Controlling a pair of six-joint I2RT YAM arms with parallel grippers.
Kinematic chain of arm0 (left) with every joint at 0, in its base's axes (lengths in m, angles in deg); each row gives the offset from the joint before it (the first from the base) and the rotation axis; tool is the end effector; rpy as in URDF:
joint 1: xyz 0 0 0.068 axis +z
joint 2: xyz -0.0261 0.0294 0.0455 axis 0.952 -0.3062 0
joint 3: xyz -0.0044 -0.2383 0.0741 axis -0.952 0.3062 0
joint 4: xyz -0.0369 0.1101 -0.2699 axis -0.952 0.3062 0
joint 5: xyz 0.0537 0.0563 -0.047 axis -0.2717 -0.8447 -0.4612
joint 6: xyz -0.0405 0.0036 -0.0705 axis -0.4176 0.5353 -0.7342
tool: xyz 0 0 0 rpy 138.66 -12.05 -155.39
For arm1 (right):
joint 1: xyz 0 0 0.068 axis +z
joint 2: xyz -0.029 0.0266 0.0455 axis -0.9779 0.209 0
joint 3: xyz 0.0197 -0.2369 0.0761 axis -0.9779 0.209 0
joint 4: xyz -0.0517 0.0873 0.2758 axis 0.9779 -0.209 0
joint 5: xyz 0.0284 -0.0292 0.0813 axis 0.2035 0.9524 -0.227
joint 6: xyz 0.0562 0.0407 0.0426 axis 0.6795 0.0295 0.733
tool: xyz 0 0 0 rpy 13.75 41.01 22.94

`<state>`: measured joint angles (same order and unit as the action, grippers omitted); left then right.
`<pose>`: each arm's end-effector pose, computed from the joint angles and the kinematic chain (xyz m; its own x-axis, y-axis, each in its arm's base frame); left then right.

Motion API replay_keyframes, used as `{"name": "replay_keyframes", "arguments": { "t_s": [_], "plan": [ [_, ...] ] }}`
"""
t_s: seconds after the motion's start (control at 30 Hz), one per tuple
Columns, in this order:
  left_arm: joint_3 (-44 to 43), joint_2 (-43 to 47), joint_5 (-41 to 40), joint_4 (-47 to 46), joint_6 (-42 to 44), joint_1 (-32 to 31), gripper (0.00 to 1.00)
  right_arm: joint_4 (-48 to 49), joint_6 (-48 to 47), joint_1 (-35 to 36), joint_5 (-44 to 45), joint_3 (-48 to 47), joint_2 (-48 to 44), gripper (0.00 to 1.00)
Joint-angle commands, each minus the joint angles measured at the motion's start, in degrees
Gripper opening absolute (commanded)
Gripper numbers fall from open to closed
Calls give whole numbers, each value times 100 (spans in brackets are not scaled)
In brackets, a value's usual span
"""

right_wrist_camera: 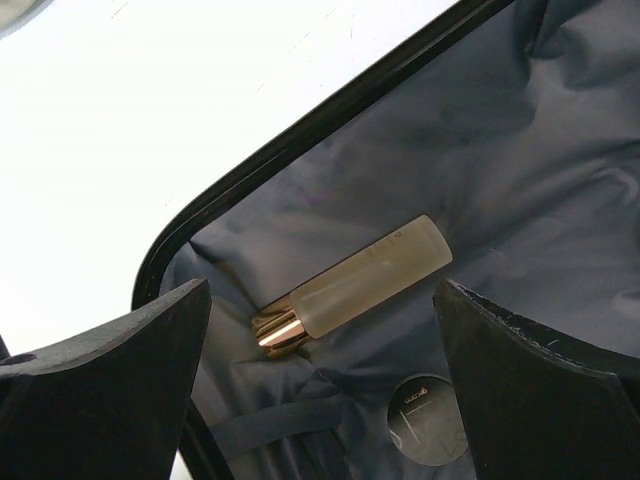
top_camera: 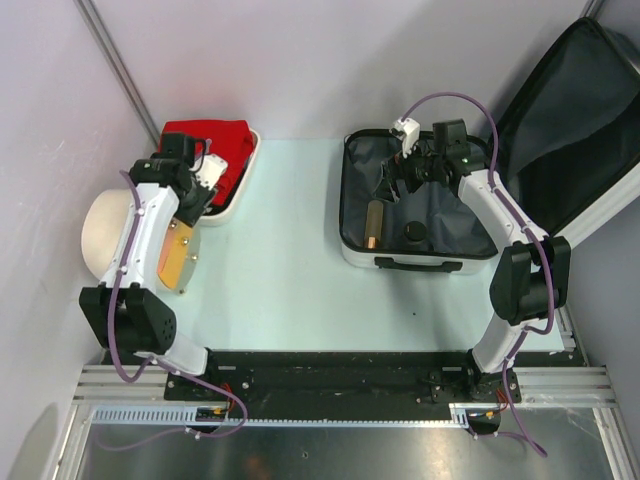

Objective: Open, take out, and arrange the luggage

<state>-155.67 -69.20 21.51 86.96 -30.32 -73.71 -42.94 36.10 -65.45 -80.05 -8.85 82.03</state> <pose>0.3485 0.0061 0.3025 -0.8054 0.5154 -0.2927 0.3876 0.8316 0.3977 0.4290 0.1405 0.2762 -0.3731 -0.3438 -0.8618 -0.8097 0.5741 0.1215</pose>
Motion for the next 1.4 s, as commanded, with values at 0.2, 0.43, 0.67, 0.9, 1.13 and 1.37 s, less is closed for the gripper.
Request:
{"name": "replay_keyframes", "arguments": {
  "t_s": [0.2,0.43,0.67,0.9,1.13,1.37],
  "plan": [
    [238,993,1062,-126,2203,-662,81,155,13,-45,-33,79,-227,98],
    [1506,1469,676,-21,3982,-1357,80,199,57,-28,-68,61,-165,98],
    [1876,1100,367,41,5124,-1367,77,208,66,-27,-103,96,-174,98],
    [1770,608,641,32,6197,-823,73,181,57,-63,-129,79,-227,98],
    [1542,90,535,23,6664,-321,69,120,48,-98,-112,105,-288,98],
    [1454,-139,526,-3,6813,-22,60,129,39,-98,-103,140,-324,98]
  ]
}}
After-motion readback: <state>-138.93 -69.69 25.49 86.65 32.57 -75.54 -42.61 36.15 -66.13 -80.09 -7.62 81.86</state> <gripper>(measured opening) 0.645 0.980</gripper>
